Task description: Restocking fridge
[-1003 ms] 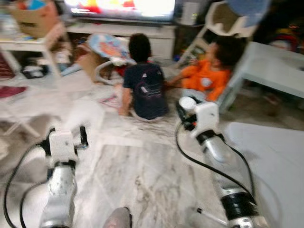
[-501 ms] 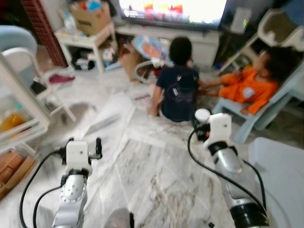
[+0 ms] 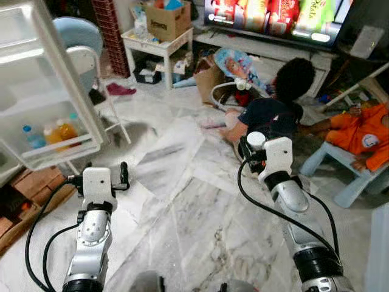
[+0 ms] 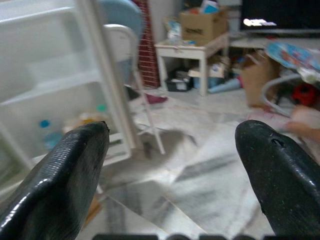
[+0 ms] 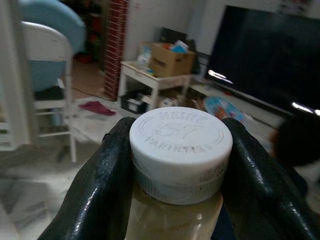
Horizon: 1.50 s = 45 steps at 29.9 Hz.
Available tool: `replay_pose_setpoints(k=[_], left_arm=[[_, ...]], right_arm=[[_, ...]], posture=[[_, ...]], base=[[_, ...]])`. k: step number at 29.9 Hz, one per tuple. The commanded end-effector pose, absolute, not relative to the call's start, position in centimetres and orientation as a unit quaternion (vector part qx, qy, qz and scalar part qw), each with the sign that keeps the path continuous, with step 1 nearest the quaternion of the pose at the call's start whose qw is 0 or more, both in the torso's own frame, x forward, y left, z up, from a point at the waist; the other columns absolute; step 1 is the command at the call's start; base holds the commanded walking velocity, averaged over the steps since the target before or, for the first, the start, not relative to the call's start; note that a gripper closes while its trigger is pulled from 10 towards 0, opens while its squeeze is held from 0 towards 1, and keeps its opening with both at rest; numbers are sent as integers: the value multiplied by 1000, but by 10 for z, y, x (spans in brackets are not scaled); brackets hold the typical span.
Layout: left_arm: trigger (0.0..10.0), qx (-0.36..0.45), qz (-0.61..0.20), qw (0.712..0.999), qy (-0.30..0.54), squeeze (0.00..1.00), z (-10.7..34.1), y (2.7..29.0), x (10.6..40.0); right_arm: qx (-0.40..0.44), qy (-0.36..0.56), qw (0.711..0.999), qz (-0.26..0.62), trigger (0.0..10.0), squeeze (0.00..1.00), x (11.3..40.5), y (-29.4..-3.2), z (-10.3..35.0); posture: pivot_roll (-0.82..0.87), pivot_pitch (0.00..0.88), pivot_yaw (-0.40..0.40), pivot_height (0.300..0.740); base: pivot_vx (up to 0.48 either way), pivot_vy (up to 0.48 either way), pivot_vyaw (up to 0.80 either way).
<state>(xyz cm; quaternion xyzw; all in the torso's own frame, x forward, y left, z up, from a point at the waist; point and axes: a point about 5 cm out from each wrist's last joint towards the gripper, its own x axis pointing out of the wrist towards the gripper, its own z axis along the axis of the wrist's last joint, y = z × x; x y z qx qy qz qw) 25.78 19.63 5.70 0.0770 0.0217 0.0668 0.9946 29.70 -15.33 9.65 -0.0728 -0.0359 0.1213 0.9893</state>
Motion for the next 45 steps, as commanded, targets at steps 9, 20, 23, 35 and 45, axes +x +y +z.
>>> replay_pose_setpoints(k=[9, 20, 23, 35, 45], left_arm=[[10000, 77, 72, 994, 19, 0, 57, 203, 260], [10000, 87, 78, 993, 5, 0, 59, 204, 261], [10000, 87, 73, 994, -1, 0, 61, 203, 262], [10000, 72, 20, 997, -1, 0, 60, 190, 254], [10000, 70, 9, 998, -4, 0, 63, 188, 257]], right_arm=[[-68, -70, 984, 146, 10000, 0, 304, -139, 109], [-58, -75, 983, 158, 10000, 0, 303, -129, 109], [-59, -75, 982, 162, 10000, 0, 304, -126, 109], [-26, -69, 989, 128, 10000, 0, 301, -128, 107], [-28, -62, 991, 114, 10000, 0, 304, -133, 105]], posture=[[12, 0, -42, 740], [13, 0, -46, 740], [13, 0, -46, 740], [25, 0, -42, 740], [25, 0, -42, 740]], base=[[0, 480, 662], [0, 478, 566], [0, 454, 513], [362, 162, 75], [469, 0, -628]])
